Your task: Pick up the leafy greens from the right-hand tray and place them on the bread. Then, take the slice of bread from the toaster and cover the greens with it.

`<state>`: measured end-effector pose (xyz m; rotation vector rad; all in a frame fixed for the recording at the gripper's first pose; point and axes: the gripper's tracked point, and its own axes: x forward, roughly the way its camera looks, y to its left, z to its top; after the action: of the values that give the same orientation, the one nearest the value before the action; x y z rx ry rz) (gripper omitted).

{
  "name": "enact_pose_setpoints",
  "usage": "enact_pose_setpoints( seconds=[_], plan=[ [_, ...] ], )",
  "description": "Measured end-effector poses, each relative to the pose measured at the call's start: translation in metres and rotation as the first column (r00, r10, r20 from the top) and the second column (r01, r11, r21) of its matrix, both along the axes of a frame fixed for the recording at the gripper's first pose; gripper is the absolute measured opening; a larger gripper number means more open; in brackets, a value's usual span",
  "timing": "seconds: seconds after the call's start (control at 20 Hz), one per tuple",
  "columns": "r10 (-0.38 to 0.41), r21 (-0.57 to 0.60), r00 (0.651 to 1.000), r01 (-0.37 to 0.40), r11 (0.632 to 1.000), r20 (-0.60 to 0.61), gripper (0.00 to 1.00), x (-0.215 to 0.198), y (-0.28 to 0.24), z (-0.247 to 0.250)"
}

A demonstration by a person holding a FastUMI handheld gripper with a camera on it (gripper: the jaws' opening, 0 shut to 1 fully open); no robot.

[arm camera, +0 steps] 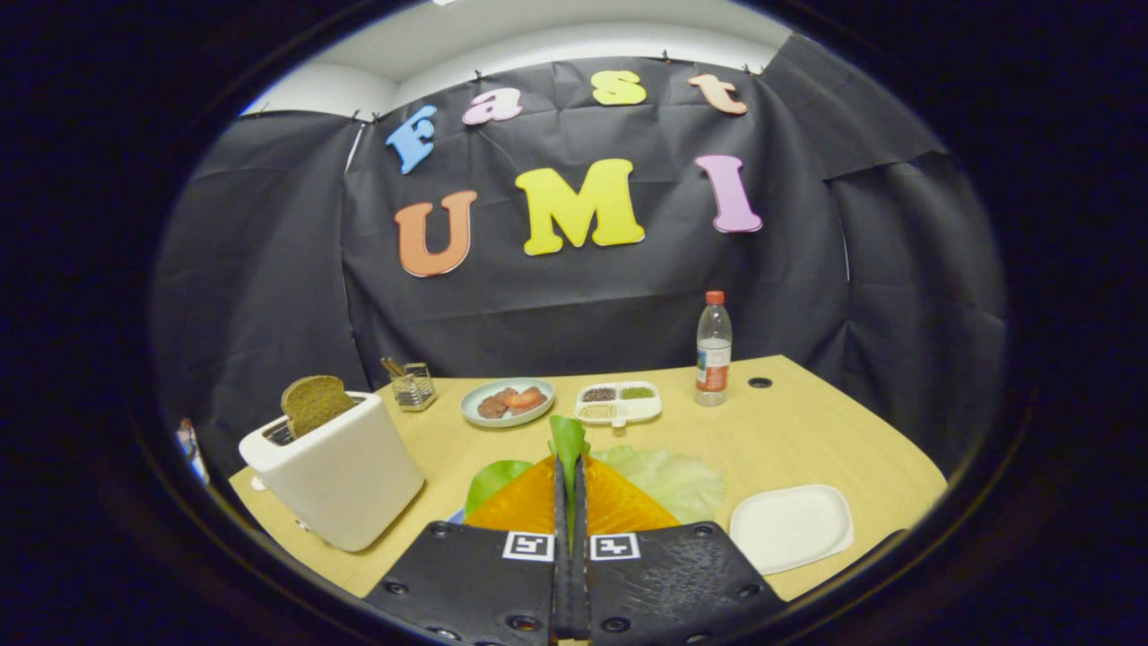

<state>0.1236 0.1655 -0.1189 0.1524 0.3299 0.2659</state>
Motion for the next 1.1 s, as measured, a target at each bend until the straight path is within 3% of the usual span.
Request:
enact_pose_setpoints(
  seconds=[0.3,0.8,1.1],
  plan=[
    [-0.007,-0.044,0.997,0.003,0.999,-0.078,0.0,0.005,0.036,-0.048],
    [-0.033,-0.043,0.986,0.026,0.999,-0.164,0.0,0.01,0.052,-0.096],
    [-0.027,-0.025,0.988,0.024,0.999,-0.15,0.29,0.006,0.059,-0.094]
  ],
)
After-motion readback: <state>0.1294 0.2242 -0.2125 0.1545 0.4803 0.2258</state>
